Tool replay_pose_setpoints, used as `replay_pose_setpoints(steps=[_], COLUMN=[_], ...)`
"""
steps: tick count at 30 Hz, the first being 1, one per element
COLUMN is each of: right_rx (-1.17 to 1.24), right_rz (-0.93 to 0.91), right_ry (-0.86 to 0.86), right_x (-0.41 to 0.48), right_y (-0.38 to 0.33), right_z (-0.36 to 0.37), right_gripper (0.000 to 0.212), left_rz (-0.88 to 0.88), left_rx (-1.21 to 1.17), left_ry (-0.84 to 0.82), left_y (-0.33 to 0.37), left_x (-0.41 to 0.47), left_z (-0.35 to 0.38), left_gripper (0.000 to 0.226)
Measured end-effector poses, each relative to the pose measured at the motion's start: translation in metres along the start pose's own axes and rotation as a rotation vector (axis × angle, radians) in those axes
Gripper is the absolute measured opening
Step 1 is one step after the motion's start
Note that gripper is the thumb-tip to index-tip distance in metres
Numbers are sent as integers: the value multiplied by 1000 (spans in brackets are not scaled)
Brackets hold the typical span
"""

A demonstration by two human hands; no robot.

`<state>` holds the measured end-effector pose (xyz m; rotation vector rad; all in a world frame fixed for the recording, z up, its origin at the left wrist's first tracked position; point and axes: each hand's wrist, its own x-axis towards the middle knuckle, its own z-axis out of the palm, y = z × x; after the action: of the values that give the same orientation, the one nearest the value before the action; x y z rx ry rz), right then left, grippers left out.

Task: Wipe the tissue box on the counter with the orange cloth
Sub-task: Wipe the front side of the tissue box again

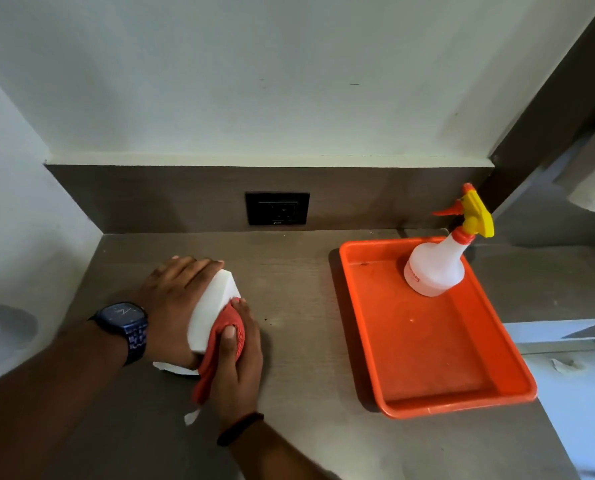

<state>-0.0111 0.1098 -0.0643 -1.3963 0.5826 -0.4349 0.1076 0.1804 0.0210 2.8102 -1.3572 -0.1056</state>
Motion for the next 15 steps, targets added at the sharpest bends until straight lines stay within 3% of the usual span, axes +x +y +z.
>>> replay_pose_setpoints(steps=[4,10,15], right_rx=[-10,-36,44], right_rz=[-32,120,80], right_ry=[-64,-22,-25], right_x=[32,56,13], right_y=[-24,-16,-7], right_z=[-1,0,0], right_gripper=[41,12,61], left_rz=[-39,-80,-52], left_rx=[1,-10,3], left_ry=[-5,23,22], left_y=[4,8,6], left_x=[-4,-4,-4], left_z=[0,-2,-2], left_gripper=[127,130,126])
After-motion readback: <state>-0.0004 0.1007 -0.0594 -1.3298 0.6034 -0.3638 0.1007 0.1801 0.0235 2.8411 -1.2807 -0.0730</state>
